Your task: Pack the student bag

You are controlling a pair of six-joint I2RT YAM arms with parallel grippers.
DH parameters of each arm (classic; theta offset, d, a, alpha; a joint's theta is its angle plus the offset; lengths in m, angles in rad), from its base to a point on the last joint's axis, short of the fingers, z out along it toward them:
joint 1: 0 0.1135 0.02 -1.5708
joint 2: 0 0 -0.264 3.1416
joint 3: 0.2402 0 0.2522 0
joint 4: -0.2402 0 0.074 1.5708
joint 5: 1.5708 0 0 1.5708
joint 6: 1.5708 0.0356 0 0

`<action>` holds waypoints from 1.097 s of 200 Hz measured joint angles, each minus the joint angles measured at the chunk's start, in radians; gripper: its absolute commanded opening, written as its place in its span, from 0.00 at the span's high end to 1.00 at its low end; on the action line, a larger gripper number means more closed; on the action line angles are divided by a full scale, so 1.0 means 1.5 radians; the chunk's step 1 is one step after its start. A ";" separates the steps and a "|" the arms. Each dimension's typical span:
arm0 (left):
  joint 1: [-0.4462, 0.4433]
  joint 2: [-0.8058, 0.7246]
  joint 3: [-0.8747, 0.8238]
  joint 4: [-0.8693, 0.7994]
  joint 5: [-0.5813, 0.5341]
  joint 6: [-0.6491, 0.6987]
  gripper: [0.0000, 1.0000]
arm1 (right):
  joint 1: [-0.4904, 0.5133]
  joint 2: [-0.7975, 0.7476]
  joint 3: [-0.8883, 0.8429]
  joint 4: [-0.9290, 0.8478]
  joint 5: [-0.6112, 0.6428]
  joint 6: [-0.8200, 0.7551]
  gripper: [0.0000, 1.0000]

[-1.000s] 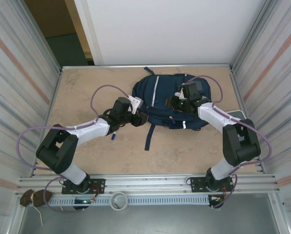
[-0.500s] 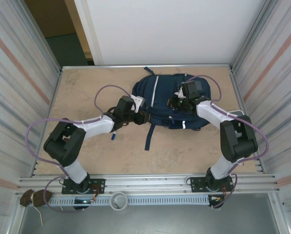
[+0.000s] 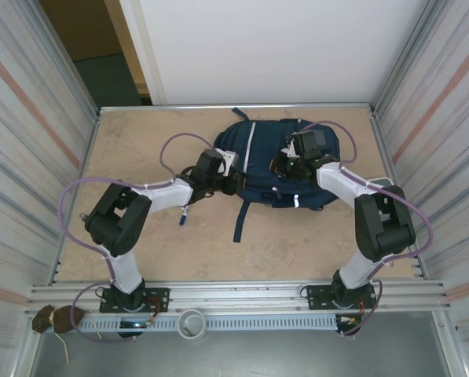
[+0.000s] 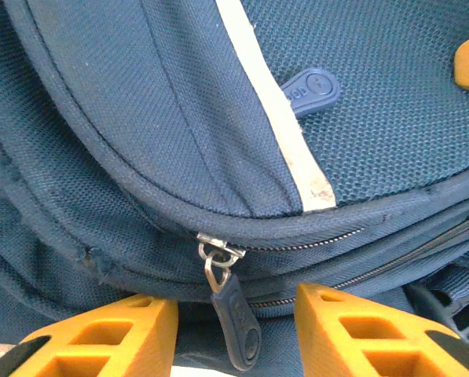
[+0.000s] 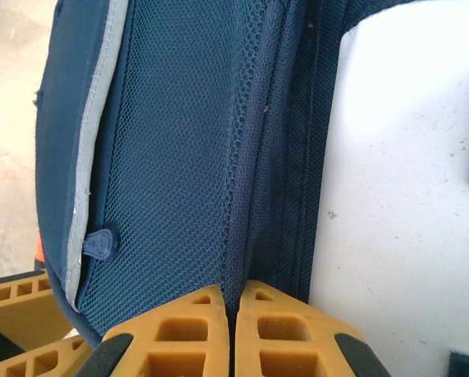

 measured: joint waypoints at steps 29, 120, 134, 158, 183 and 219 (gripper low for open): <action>0.000 0.004 0.006 -0.008 -0.010 -0.001 0.72 | -0.001 0.000 0.000 0.000 0.000 -0.001 0.96; 0.001 -0.002 0.023 -0.061 -0.066 0.055 1.00 | -0.029 0.000 0.003 -0.022 -0.041 -0.065 1.00; 0.003 -0.010 0.027 -0.073 -0.080 0.072 1.00 | -0.039 0.000 0.010 -0.037 -0.062 -0.082 1.00; 0.003 -0.016 0.041 -0.095 -0.107 0.101 1.00 | -0.050 0.002 0.026 -0.058 -0.092 -0.107 1.00; 0.004 -0.016 0.062 -0.121 -0.138 0.130 1.00 | -0.058 0.010 0.041 -0.082 -0.116 -0.130 1.00; 0.004 -0.016 0.080 -0.151 -0.173 0.170 1.00 | -0.064 0.021 0.066 -0.113 -0.139 -0.160 1.00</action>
